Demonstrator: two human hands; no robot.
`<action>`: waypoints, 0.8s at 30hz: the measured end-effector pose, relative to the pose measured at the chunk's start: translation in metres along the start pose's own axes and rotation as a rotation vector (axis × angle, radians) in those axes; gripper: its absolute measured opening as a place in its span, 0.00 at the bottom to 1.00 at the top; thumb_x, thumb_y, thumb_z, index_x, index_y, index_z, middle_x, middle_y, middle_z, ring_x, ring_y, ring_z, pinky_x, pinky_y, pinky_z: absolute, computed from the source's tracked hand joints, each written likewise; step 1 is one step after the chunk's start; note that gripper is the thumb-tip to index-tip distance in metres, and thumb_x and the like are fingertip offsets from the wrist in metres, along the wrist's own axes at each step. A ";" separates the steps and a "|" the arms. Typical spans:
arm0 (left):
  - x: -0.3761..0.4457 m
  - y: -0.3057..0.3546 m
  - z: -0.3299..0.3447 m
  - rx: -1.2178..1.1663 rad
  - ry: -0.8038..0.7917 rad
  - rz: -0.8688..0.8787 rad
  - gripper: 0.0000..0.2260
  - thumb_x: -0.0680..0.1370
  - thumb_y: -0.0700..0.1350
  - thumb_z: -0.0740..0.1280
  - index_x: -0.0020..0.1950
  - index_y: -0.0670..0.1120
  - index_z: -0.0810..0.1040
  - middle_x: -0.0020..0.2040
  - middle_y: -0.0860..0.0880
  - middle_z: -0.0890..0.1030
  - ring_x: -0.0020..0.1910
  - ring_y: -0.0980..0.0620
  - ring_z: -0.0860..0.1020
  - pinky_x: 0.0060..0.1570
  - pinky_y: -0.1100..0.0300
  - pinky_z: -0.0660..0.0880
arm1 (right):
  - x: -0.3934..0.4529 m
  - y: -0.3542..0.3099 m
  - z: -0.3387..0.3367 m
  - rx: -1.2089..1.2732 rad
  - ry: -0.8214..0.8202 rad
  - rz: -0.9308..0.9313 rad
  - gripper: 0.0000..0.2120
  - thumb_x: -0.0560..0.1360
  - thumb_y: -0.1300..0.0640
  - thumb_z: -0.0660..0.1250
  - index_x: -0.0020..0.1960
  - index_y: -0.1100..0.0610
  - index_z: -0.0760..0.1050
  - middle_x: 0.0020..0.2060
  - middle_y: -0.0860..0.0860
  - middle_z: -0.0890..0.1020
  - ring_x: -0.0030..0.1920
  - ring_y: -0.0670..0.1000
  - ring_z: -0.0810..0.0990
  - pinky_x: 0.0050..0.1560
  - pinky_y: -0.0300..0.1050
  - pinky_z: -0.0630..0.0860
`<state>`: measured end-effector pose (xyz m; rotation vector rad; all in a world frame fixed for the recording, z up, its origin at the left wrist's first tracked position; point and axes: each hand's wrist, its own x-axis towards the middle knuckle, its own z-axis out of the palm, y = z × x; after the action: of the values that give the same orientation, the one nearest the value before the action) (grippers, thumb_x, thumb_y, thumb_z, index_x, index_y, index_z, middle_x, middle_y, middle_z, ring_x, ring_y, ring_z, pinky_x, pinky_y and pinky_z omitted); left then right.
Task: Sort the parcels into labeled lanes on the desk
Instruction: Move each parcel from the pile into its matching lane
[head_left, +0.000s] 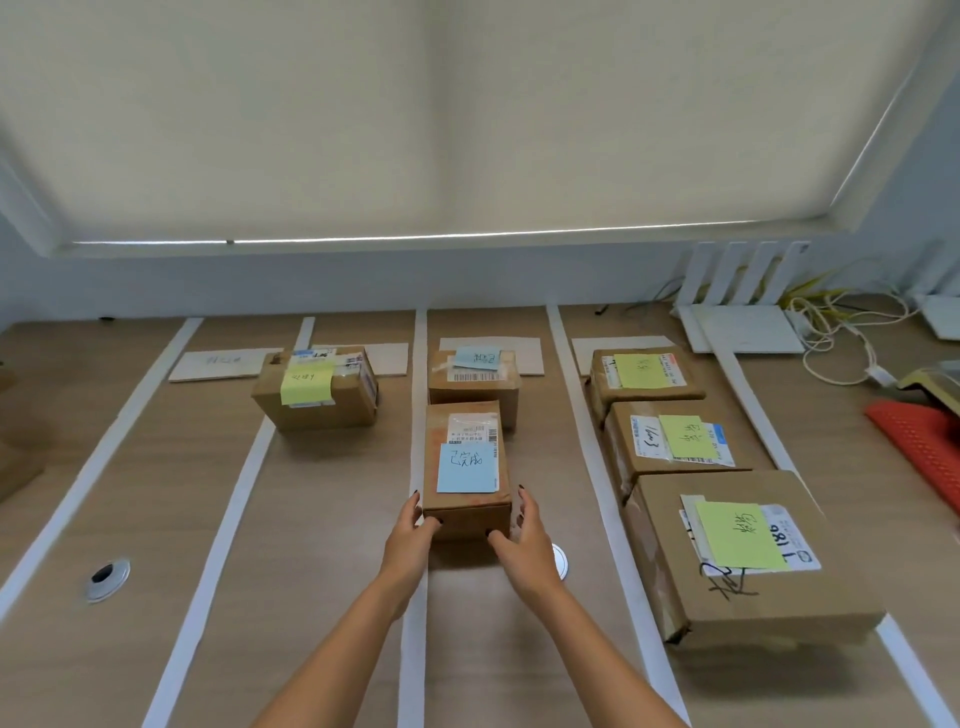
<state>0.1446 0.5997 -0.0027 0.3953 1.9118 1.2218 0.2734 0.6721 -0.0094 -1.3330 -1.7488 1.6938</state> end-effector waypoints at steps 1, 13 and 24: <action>-0.004 0.000 -0.003 0.047 0.006 0.003 0.23 0.81 0.45 0.57 0.76 0.51 0.56 0.74 0.47 0.64 0.72 0.45 0.63 0.66 0.52 0.66 | -0.006 0.000 0.000 -0.045 0.030 -0.003 0.33 0.76 0.62 0.63 0.76 0.50 0.50 0.73 0.51 0.62 0.72 0.54 0.63 0.67 0.46 0.68; -0.086 0.015 -0.074 0.208 0.024 0.181 0.24 0.78 0.35 0.61 0.72 0.50 0.63 0.71 0.46 0.67 0.69 0.46 0.66 0.64 0.53 0.69 | -0.102 -0.033 0.049 -0.190 -0.015 -0.055 0.32 0.74 0.64 0.63 0.75 0.51 0.57 0.71 0.53 0.67 0.69 0.51 0.67 0.62 0.40 0.70; -0.193 0.004 -0.241 0.233 -0.156 0.404 0.27 0.76 0.32 0.63 0.72 0.48 0.64 0.70 0.45 0.68 0.69 0.45 0.67 0.62 0.54 0.70 | -0.244 -0.099 0.179 -0.196 0.079 -0.133 0.30 0.74 0.63 0.65 0.72 0.51 0.61 0.69 0.55 0.68 0.67 0.55 0.70 0.60 0.45 0.73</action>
<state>0.0785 0.3332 0.1389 1.0105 1.8976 1.1769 0.2141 0.3904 0.1262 -1.3115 -1.9514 1.4104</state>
